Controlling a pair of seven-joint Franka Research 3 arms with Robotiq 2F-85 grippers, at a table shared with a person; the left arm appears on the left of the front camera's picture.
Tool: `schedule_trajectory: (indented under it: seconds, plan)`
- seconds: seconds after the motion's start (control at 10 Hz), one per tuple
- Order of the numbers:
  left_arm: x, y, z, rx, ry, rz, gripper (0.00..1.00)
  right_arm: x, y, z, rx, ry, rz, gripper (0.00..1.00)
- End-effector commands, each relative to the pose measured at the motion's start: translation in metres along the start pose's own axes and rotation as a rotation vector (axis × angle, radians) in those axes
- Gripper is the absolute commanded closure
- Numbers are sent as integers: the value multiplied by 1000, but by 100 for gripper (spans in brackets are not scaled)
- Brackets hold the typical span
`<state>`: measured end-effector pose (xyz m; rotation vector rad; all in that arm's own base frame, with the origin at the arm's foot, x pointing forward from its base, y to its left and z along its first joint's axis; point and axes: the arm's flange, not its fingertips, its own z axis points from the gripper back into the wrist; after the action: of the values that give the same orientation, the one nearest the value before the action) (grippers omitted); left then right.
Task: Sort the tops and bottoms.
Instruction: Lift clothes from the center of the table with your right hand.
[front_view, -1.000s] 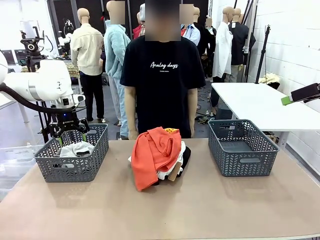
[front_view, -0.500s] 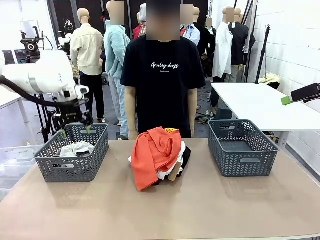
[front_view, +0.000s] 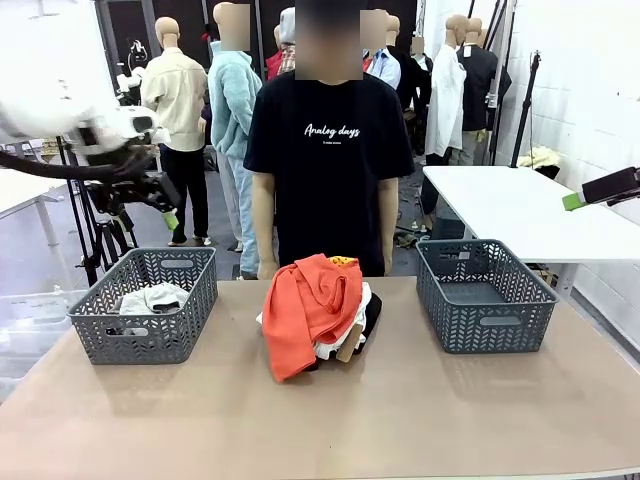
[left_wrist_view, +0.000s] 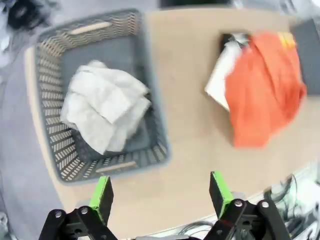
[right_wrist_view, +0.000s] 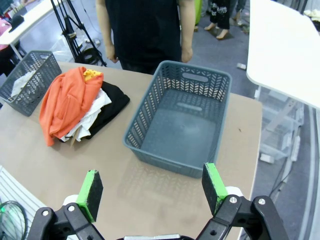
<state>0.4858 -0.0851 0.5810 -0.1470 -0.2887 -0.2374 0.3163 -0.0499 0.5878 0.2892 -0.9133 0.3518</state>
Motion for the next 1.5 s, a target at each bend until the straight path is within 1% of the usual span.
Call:
schedule_trajectory:
  seconds: [0.0,0.2,0.3,0.4,0.6,0.7,0.8,0.9,1.0,1.1,1.2,1.3,1.4]
  plan:
    - [-56,19,0,-95,-19,-170,0,0,0,-1,19,-3,-2,0]
    - [-82,40,14,-113,-51,-193,0,0,0,-1,19,-3,-2,0]
    - [-73,48,18,-113,-76,-52,0,0,0,-1,19,-3,-2,0]
    - [-73,27,14,-78,-34,-190,0,0,0,-1,19,-3,-2,0]
    - [-73,27,14,-78,-34,-190,0,0,0,-1,19,-3,-2,0]
    - [-80,38,17,-85,-43,-168,0,0,0,-1,19,-3,-2,0]
    - [-79,24,14,-122,-71,-264,0,0,0,-1,19,-3,-2,0]
    - [-85,17,16,-150,-77,-351,0,0,0,0,0,0,0,0]
    - [-90,15,19,-172,-90,-376,0,15,12,8,62,-27,89,0]
    - [-93,12,23,-176,-115,-396,0,37,21,-4,77,-46,148,0]
    - [-95,7,28,-175,-145,-416,0,69,35,-34,195,-74,226,0]
    - [-98,3,34,-157,-161,-430,0,105,51,-73,314,-111,268,0]
    - [-102,0,43,-140,-176,-435,0,131,67,-110,378,-100,282,0]
